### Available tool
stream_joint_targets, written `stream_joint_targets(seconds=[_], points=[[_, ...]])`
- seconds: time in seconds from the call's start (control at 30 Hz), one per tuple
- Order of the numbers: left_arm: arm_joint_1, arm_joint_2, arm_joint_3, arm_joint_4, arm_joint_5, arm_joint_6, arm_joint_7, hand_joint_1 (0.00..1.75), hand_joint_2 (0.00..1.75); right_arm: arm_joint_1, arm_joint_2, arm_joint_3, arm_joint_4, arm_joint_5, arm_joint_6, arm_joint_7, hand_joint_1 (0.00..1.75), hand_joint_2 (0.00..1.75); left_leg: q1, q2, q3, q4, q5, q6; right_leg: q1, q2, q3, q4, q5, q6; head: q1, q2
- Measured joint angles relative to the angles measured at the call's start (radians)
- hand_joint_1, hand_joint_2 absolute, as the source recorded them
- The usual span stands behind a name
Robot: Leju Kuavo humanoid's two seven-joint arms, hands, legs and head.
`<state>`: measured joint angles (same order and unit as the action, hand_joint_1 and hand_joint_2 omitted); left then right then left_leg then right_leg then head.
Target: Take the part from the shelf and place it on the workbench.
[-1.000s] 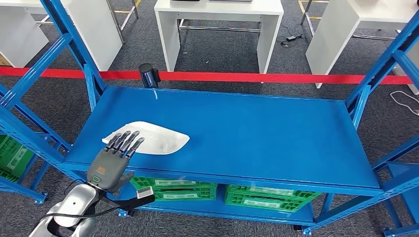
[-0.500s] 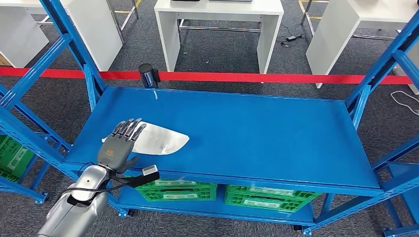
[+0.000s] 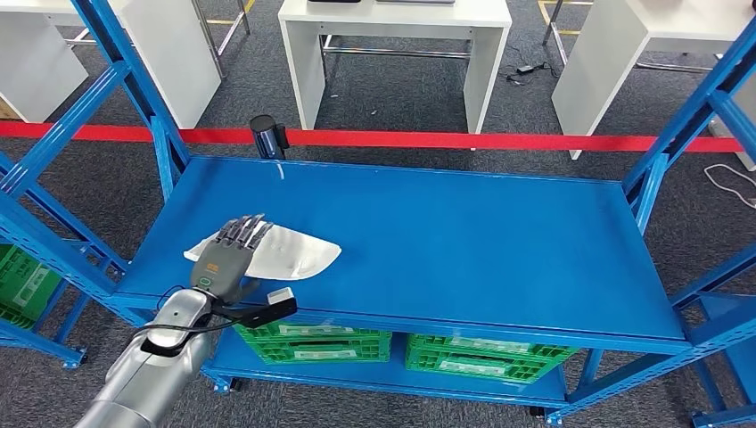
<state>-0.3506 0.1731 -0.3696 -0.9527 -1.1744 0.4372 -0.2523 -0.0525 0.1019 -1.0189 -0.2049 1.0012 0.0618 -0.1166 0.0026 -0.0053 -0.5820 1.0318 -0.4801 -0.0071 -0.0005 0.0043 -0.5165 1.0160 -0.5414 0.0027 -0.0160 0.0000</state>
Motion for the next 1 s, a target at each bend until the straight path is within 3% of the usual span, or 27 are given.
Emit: stream_joint_targets(seconds=[0.07, 0.43, 1.0], points=[[-0.010, -0.003, 0.000, 0.020, 0.003, -0.003, -0.011, 1.75, 1.75, 0.000, 0.000, 0.000, 0.000, 0.000, 0.000, 0.000, 0.00, 0.00, 0.000, 0.000, 0.001, 0.000, 0.000, 0.000, 0.000, 0.000, 0.000, 0.000, 0.000, 0.000, 0.000, 0.000], [-0.050, -0.006, -0.001, 0.127, 0.035, -0.030, -0.074, 1.75, 1.75, 0.000, -0.002, -0.002, 0.000, 0.000, 0.000, 0.012, 0.00, 0.00, 0.000, 0.000, 0.001, 0.000, 0.000, 0.000, 0.000, 0.000, 0.001, 0.000, 0.000, 0.000, 0.000, 0.000], [-0.069, -0.012, 0.003, 0.129, 0.092, -0.018, -0.117, 1.75, 1.75, 0.000, -0.002, -0.019, 0.000, -0.004, 0.000, 0.014, 0.00, 0.00, 0.000, 0.000, 0.002, 0.000, 0.000, 0.000, 0.000, 0.000, 0.001, 0.000, 0.000, 0.000, 0.000, 0.000]])
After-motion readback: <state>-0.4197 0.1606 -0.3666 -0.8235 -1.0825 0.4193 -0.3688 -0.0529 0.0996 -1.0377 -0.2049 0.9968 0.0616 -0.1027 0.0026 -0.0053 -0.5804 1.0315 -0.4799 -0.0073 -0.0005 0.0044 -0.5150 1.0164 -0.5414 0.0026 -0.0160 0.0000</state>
